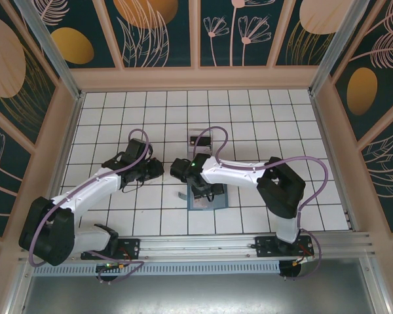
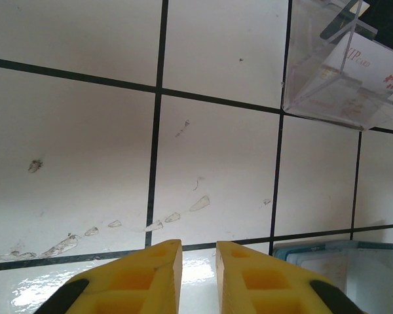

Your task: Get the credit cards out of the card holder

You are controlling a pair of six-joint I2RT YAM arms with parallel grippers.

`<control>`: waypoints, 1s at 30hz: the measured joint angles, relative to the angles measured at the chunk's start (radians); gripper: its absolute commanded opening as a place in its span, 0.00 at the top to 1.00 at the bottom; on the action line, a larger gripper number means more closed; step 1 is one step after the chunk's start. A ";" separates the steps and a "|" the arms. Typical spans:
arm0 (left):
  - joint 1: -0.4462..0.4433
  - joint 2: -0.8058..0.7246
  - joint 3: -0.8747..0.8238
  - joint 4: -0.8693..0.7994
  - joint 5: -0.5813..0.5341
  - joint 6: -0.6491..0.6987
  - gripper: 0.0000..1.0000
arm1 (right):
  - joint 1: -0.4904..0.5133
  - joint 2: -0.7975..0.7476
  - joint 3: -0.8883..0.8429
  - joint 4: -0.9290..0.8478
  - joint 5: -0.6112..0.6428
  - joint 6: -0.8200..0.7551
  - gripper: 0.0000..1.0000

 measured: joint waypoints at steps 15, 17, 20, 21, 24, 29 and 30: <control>0.000 0.006 0.000 0.000 0.021 0.000 0.78 | -0.046 -0.066 -0.138 0.021 0.007 0.003 0.37; 0.000 0.006 0.000 0.000 0.021 0.000 0.78 | -0.056 -0.082 -0.159 0.035 0.006 0.003 0.37; 0.000 0.011 0.000 0.000 0.021 0.000 0.78 | -0.069 -0.094 -0.196 0.060 0.002 0.003 0.37; 0.000 0.011 0.000 0.000 0.021 0.000 0.78 | -0.071 -0.094 -0.207 0.066 0.000 0.003 0.37; 0.000 0.011 0.000 0.000 0.021 0.000 0.78 | -0.077 -0.094 -0.235 0.085 -0.001 0.003 0.37; 0.000 0.013 0.000 0.000 0.030 0.001 0.78 | -0.077 -0.095 -0.249 0.103 -0.001 0.003 0.37; 0.000 0.014 0.000 0.000 0.037 0.002 0.78 | -0.077 -0.095 -0.249 0.103 -0.001 0.003 0.37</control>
